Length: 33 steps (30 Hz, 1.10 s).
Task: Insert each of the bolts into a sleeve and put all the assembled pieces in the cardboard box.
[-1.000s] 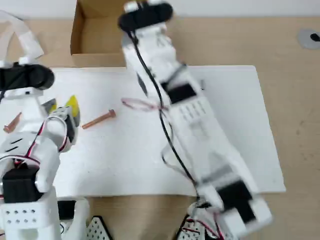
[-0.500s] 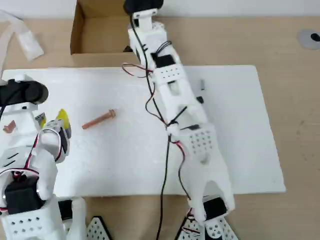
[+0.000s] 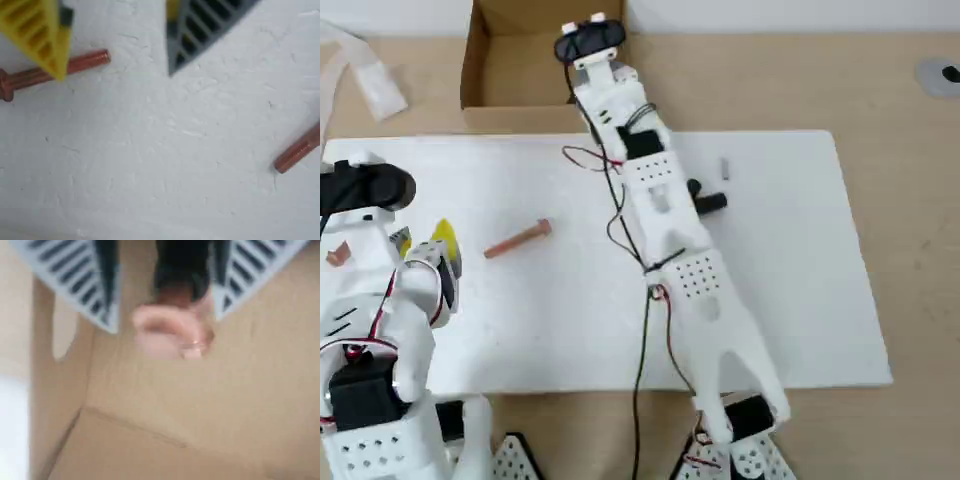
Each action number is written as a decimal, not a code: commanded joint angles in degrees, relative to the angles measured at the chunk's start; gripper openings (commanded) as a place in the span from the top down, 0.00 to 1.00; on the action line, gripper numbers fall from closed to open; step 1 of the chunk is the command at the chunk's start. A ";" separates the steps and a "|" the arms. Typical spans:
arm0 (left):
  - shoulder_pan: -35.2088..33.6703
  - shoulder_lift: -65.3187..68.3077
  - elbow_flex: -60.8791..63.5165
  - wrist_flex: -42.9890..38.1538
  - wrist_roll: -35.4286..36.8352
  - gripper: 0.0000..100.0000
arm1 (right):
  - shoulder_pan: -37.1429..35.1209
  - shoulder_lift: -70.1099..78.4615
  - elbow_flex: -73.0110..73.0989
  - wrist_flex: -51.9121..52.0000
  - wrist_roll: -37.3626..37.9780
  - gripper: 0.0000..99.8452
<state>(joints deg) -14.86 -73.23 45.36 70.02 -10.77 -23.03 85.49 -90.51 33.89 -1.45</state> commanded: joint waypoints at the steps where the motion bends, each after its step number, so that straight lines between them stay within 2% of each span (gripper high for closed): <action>1: -0.53 -0.13 -0.18 0.18 -0.26 0.85 | 0.13 -1.71 -5.05 2.02 0.53 0.82; 5: -1.58 1.80 -0.18 0.09 0.09 0.85 | 0.13 -4.70 -5.05 4.84 0.53 0.82; 9: -7.03 11.47 -1.49 -0.35 2.55 0.85 | 0.04 -9.63 -5.05 12.31 0.53 0.82; 12: -8.35 23.96 -5.71 0.18 -2.64 0.85 | 0.22 -14.20 -5.05 19.60 0.53 0.82; 15: -8.00 35.74 -11.52 0.70 -12.66 0.85 | 0.48 -19.03 -5.05 28.75 0.62 0.82; 18: -5.19 44.53 -17.93 2.55 -20.75 0.85 | 1.36 -24.84 -5.05 37.45 0.79 0.82; 21: -0.35 46.99 -20.40 2.81 -26.20 0.85 | 3.12 -30.99 -4.97 45.45 1.23 0.82; 25: 8.18 47.08 -20.22 2.11 -32.53 0.85 | 6.46 -36.88 -5.14 57.05 8.44 0.82; 29: 15.56 47.52 -20.04 2.20 -36.22 0.85 | 14.29 -44.79 -5.05 65.76 14.24 0.82; 33: 17.49 48.22 -18.11 -1.67 -39.91 0.85 | 24.92 -51.74 -4.97 68.48 15.21 0.82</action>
<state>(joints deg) 1.05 -25.32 28.31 71.34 -48.13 -5.71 41.89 -92.88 100.62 12.62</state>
